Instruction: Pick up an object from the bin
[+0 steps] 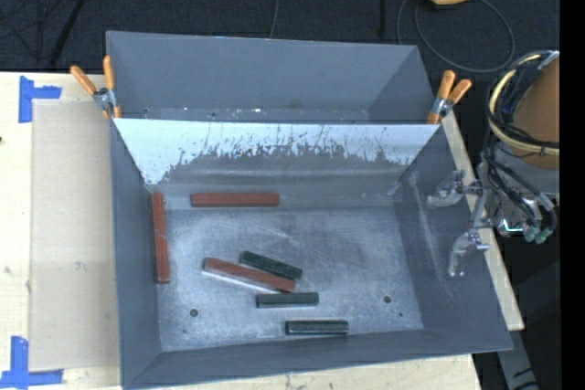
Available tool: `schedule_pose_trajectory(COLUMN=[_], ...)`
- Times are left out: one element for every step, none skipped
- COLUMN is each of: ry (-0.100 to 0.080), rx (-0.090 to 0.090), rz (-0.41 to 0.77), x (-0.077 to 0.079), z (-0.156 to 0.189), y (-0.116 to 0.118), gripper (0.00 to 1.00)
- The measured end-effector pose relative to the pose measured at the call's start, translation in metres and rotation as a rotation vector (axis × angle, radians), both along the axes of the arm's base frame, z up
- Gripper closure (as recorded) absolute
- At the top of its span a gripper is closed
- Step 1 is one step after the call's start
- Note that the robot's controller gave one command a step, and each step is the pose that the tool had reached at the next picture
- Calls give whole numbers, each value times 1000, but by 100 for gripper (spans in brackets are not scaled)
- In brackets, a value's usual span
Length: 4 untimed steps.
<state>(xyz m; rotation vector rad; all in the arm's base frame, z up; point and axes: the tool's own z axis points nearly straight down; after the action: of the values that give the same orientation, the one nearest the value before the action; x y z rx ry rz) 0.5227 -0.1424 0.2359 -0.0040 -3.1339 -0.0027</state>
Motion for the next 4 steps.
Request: schedule_pose_trajectory(ry=[-7,-10,-15,-8], rx=[-1,-3,2,-4], rz=[3,16,115,99], x=[2,51,78,80], z=[4,0,-50,-94], y=[1,52,44,66], gripper=[0,0,0,0])
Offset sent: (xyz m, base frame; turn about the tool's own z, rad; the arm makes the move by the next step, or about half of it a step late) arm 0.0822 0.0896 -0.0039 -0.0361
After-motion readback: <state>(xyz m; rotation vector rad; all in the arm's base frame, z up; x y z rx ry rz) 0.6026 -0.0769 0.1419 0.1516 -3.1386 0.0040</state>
